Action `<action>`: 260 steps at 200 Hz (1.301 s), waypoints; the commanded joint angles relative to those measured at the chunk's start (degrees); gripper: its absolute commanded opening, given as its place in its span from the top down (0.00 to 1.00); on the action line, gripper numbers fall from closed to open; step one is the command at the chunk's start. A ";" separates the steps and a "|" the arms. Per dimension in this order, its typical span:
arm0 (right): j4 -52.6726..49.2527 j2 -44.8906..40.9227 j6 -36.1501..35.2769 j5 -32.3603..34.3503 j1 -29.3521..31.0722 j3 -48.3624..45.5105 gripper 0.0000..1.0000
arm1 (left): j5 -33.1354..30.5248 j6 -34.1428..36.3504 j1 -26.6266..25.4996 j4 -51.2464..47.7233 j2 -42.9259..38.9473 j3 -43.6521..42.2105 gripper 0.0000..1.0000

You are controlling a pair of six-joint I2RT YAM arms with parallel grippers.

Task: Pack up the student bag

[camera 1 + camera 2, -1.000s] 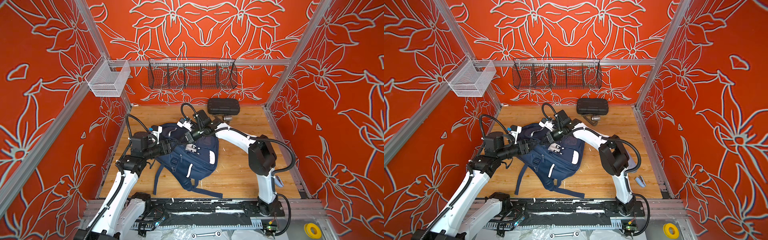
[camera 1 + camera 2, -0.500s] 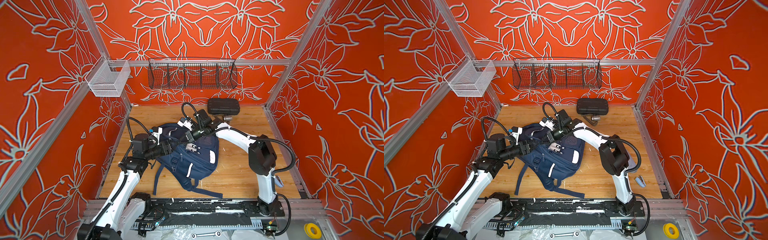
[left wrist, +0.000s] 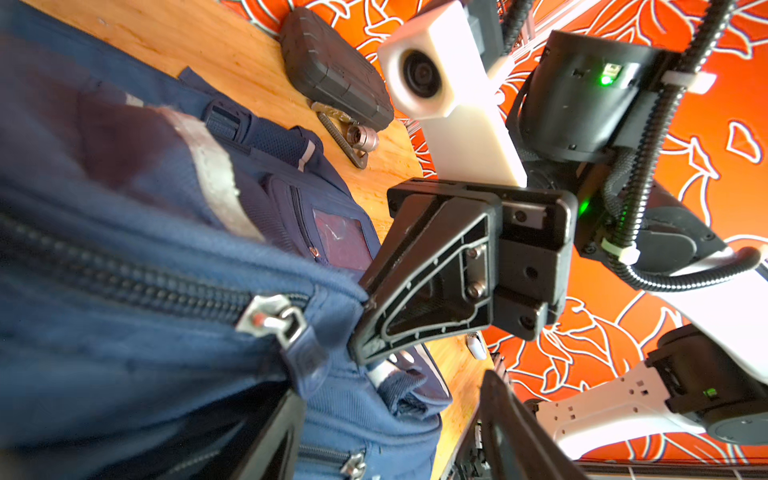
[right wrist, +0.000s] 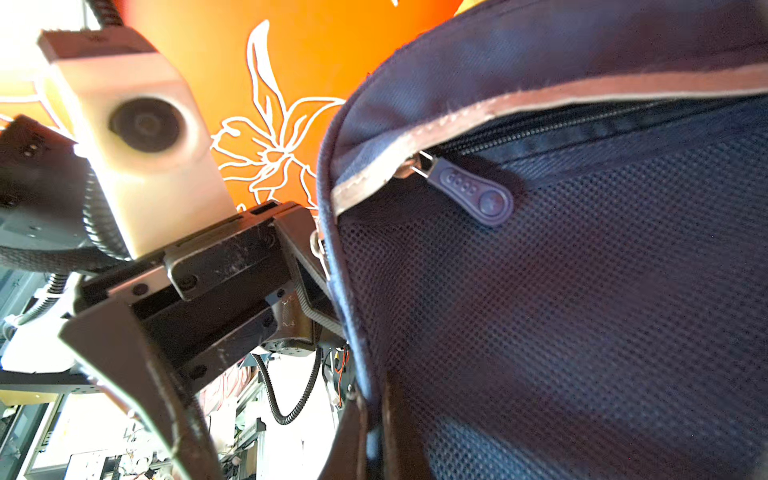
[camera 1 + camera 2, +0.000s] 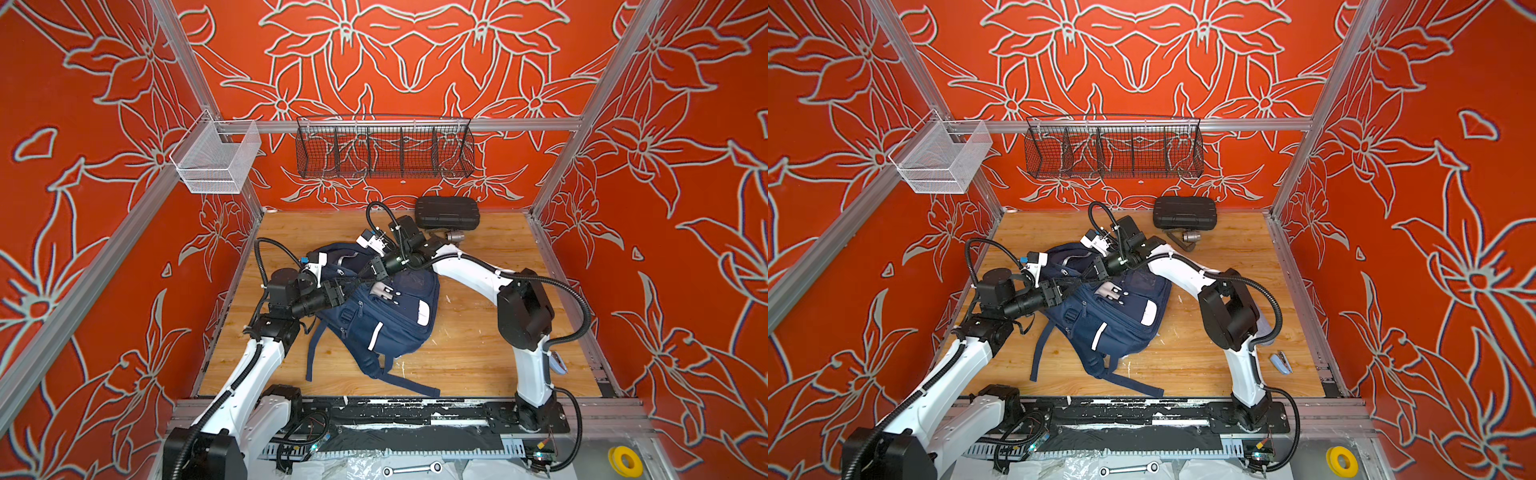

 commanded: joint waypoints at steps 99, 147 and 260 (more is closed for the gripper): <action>7.46 -1.68 1.94 -8.96 1.29 0.22 1.00 | -9.85 -1.83 2.34 4.37 -0.89 -3.91 0.63; 7.76 -0.70 2.49 -8.42 2.06 0.57 1.00 | -10.18 -4.41 2.70 9.56 0.05 -5.47 0.63; 8.65 -0.12 3.39 -7.35 3.32 -0.04 1.00 | -13.18 -5.31 3.45 14.27 0.84 -8.45 0.88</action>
